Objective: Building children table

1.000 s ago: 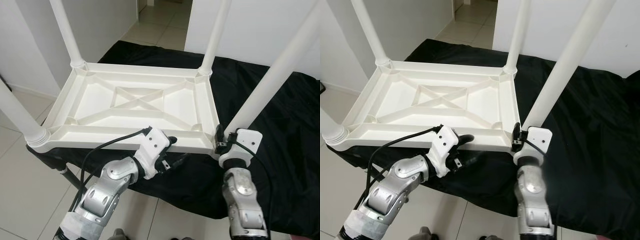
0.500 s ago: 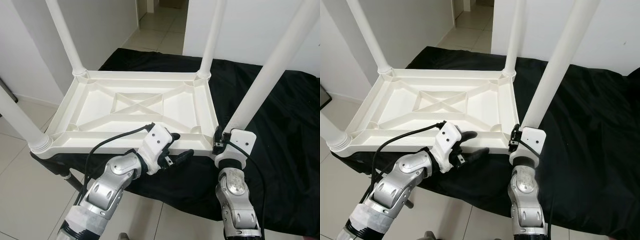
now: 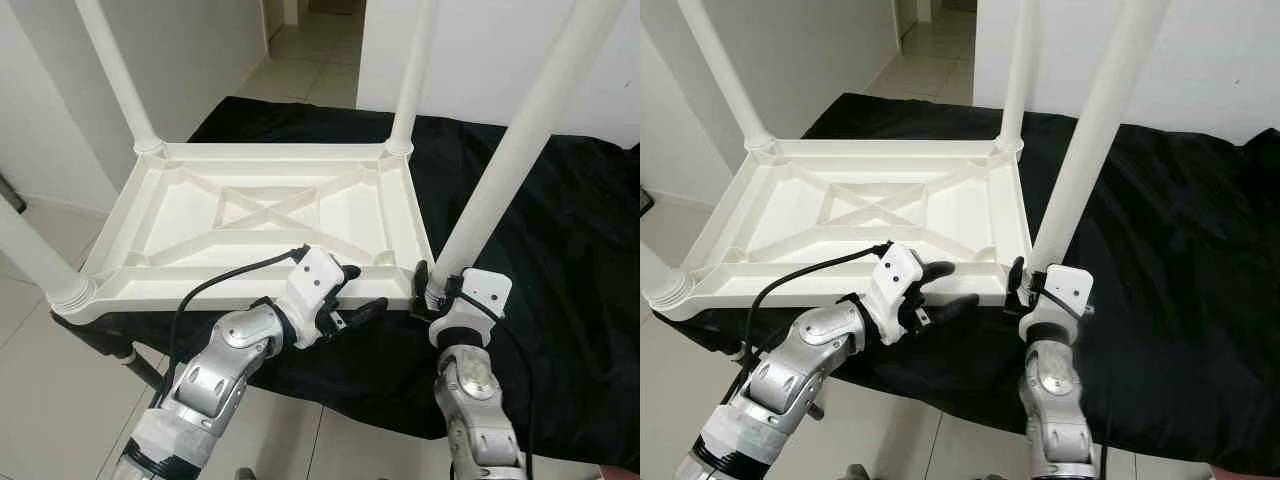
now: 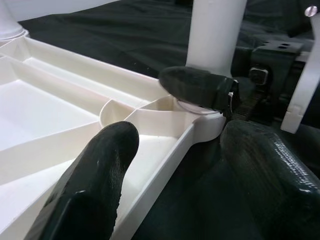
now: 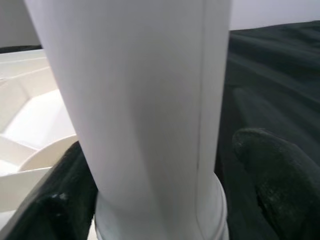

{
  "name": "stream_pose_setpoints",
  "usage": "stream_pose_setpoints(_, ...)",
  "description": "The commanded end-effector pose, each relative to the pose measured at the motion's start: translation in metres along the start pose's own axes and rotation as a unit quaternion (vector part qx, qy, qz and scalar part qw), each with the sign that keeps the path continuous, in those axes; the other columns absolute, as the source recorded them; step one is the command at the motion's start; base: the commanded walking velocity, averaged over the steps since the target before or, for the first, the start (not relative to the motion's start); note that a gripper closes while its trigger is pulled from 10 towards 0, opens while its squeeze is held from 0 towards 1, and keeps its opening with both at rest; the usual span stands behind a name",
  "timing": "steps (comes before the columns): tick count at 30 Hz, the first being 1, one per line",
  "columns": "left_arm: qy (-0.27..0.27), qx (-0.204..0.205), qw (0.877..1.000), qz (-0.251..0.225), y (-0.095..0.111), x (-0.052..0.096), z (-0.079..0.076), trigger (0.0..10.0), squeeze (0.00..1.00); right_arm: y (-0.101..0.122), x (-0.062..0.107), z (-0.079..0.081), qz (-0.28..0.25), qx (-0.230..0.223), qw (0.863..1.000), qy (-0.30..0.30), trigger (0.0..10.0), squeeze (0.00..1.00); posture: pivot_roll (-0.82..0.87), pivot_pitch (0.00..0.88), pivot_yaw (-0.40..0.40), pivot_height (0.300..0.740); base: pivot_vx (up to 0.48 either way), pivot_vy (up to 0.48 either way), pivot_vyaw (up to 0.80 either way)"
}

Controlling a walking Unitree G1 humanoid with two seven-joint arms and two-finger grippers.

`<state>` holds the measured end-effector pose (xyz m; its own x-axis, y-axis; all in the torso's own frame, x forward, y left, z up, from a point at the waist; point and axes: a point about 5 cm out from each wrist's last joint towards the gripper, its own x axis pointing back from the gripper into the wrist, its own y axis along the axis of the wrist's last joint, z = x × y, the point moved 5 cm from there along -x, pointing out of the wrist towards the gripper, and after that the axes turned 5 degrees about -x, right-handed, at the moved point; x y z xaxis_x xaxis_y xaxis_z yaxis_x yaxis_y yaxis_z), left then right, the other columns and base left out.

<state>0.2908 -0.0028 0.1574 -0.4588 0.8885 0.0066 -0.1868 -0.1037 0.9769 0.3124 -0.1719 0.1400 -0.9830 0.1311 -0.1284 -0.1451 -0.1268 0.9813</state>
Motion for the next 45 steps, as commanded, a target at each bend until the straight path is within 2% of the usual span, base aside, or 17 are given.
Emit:
stream_pose_setpoints(1, -0.022, -0.005, 1.0, 0.001, -0.002, 0.001, -0.005, 10.0, 0.0, 0.001, -0.003, -0.005, 0.003, -0.014, 0.999, 0.041, 10.0, 0.0, -0.05, 0.081, 0.039, 0.74, 0.0, 0.0, 0.0)
stream_pose_setpoints(2, -0.023, -0.003, 1.0, -0.001, -0.002, 0.0, -0.006, 10.0, 0.0, 0.006, -0.006, -0.008, -0.003, -0.009, 0.997, 0.071, 10.0, 0.0, -0.05, 0.079, 0.038, 0.74, 0.0, 0.0, 0.0)
stream_pose_setpoints(7, -0.031, 0.001, 1.0, -0.003, -0.001, 0.0, -0.009, 10.0, 0.0, 0.011, -0.009, -0.01, -0.007, 0.005, 0.993, 0.114, 10.0, 0.0, -0.05, 0.076, 0.037, 0.74, 0.0, 0.0, 0.0)
stream_pose_setpoints(8, -0.04, 0.002, 0.999, -0.004, -0.001, 0.0, -0.012, 10.0, 0.0, 0.015, -0.011, -0.007, -0.01, 0.016, 0.987, 0.162, 10.0, 0.0, -0.05, 0.076, 0.039, 0.74, 0.0, 0.0, 0.0)
stream_pose_setpoints(9, -0.04, 0.002, 0.999, -0.004, -0.001, 0.0, -0.012, 10.0, 0.0, 0.015, -0.011, -0.007, -0.01, 0.016, 0.987, 0.162, 10.0, 0.0, -0.05, 0.076, 0.039, 0.74, 0.0, 0.0, 0.0)
stream_pose_setpoints(10, -0.048, -0.004, 0.999, -0.001, -0.003, -0.001, -0.015, 10.0, 0.0, 0.019, -0.014, -0.001, -0.013, 0.024, 0.978, 0.209, 10.0, 0.0, -0.05, 0.074, 0.041, 0.74, 0.0, 0.0, 0.0)
stream_pose_setpoints(11, -0.049, -0.007, 0.999, -0.001, -0.003, -0.001, -0.015, 10.0, 0.0, 0.02, -0.015, 0.001, -0.011, 0.023, 0.975, 0.222, 10.0, 0.0, -0.05, 0.074, 0.042, 0.74, 0.0, 0.0, 0.0)
stream_pose_setpoints(22, -0.065, -0.007, 0.998, -0.003, -0.002, -0.002, -0.019, 10.0, 0.0, 0.01, -0.02, 0.008, 0.025, 0.041, 0.953, 0.299, 10.0, 0.0, -0.04, 0.06, 0.034, 0.74, 0.0, 0.0, 0.0)
stream_pose_setpoints(23, -0.071, -0.008, 0.997, -0.001, -0.003, -0.001, -0.021, 10.0, 0.0, 0.008, -0.019, 0.007, 0.03, 0.04, 0.951, 0.305, 3.9, 0.0, -0.04, 0.059, 0.032, 0.74, 0.0, 0.0, 0.0)
stream_pose_setpoints(24, -0.071, -0.008, 0.997, -0.001, -0.003, -0.001, -0.021, 10.0, 0.0, 0.008, -0.019, 0.007, 0.03, 0.04, 0.951, 0.305, 3.9, 0.0, -0.04, 0.059, 0.032, 0.74, 0.0, 0.0, 0.0)
stream_pose_setpoints(25, -0.074, -0.008, 0.997, 0.0, -0.003, -0.001, -0.023, 10.0, 0.0, 0.006, -0.019, 0.007, 0.031, 0.039, 0.95, 0.309, 2.9, 0.0, -0.04, 0.059, 0.032, 0.74, 0.0, 0.0, 0.0)
stream_pose_setpoints(26, -0.076, -0.008, 0.997, 0.001, -0.004, -0.001, -0.024, 10.0, 0.0, 0.005, -0.018, 0.007, 0.033, 0.039, 0.949, 0.312, 2.9, 0.0, -0.04, 0.053, 0.025, 0.74, 0.0, 0.0, 0.0)
stream_pose_setpoints(27, -0.08, -0.012, 0.997, 0.003, -0.006, 0.0, -0.026, 10.0, 0.0, 0.003, -0.017, 0.005, 0.034, 0.04, 0.949, 0.312, 0.0, 0.0, -0.04, 0.052, 0.022, 0.74, 0.0, 0.0, 0.0)
stream_pose_setpoints(38, -0.085, -0.015, 0.996, 0.006, -0.007, 0.002, -0.027, 10.0, 0.0, -0.001, -0.014, 0.008, 0.036, 0.027, 0.947, 0.318, 0.0, 0.0, -0.05, 0.056, 0.018, 0.74, 0.0, 0.0, 0.0)
stream_pose_setpoints(39, -0.086, -0.016, 0.996, 0.006, -0.007, 0.003, -0.027, 10.0, 0.0, -0.001, -0.013, 0.008, 0.036, 0.028, 0.948, 0.316, 8.1, 0.0, -0.05, 0.057, 0.016, 0.74, 0.0, 0.0, 0.0)
stream_pose_setpoints(40, -0.086, -0.016, 0.996, 0.007, -0.008, 0.003, -0.027, 10.0, 0.0, 0.001, -0.013, 0.009, 0.031, 0.025, 0.951, 0.307, 10.0, 0.0, -0.05, 0.058, 0.014, 0.74, 0.0, 0.0, 0.0)
stream_pose_setpoints(45, -0.084, -0.018, 0.996, 0.008, -0.009, 0.004, -0.027, 10.0, 0.0, 0.004, -0.011, 0.009, 0.022, 0.014, 0.961, 0.276, 10.0, 0.0, -0.05, 0.062, 0.008, 0.74, 0.0, 0.0, 0.0)
